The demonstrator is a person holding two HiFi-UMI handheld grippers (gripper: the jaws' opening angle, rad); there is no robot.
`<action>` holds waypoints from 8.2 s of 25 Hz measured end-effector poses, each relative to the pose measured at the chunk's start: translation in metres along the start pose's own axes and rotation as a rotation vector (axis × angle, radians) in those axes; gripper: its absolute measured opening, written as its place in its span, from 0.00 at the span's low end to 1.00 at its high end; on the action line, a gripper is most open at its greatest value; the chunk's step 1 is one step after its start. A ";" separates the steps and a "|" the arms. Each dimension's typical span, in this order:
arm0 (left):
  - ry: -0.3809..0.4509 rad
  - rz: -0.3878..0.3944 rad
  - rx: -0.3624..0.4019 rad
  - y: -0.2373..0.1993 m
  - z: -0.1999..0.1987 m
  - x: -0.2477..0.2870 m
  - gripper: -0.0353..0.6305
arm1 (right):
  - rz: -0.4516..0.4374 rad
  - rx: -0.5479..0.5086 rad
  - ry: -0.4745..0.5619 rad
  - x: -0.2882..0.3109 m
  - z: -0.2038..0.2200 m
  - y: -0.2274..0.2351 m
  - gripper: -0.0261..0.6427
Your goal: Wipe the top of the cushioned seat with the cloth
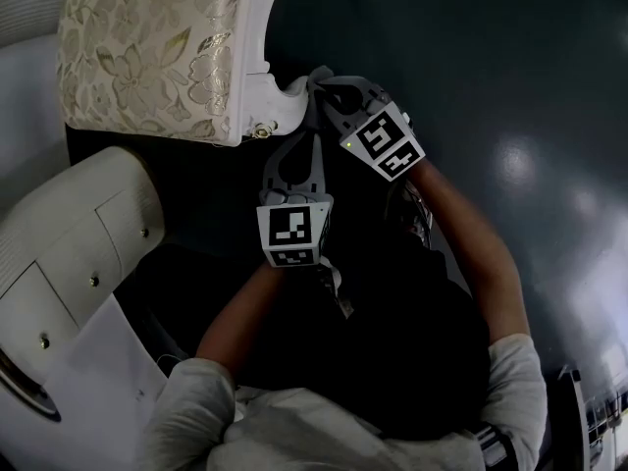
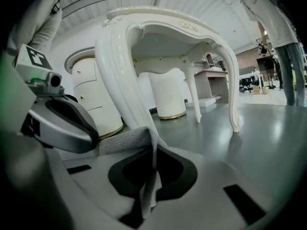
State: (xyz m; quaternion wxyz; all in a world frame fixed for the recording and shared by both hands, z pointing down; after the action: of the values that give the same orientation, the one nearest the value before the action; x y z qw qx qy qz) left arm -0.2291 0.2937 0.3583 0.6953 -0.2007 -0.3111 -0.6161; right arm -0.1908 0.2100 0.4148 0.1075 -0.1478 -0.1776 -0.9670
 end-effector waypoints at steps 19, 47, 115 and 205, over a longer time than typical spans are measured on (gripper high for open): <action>0.049 0.016 -0.039 0.007 -0.041 -0.030 0.07 | -0.036 -0.112 0.215 -0.074 -0.127 -0.050 0.06; 0.181 0.155 -0.177 0.016 -0.102 -0.078 0.07 | 0.256 -0.139 0.184 -0.086 -0.227 -0.042 0.06; 0.175 -0.232 -0.204 0.023 -0.199 0.113 0.07 | 0.218 -0.302 0.461 -0.080 -0.289 0.171 0.06; 0.086 -0.377 -0.206 0.003 -0.173 0.192 0.07 | 0.241 -0.124 0.417 -0.043 -0.177 0.257 0.06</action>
State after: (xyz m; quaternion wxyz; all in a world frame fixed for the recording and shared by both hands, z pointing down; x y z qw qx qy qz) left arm -0.1855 0.0393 0.3637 0.5561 -0.1823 -0.2484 -0.7719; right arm -0.1277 -0.0841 0.3231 0.2470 0.0284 -0.0731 -0.9658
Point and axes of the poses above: the fingertips, and each gripper's own axes: x forward along the fingers, y to its right, z out of its underside, the point moved 5 cm from there along -x, backward along the fingers, and after that the axes turned 9 degrees about -z, right-handed, at the moved point
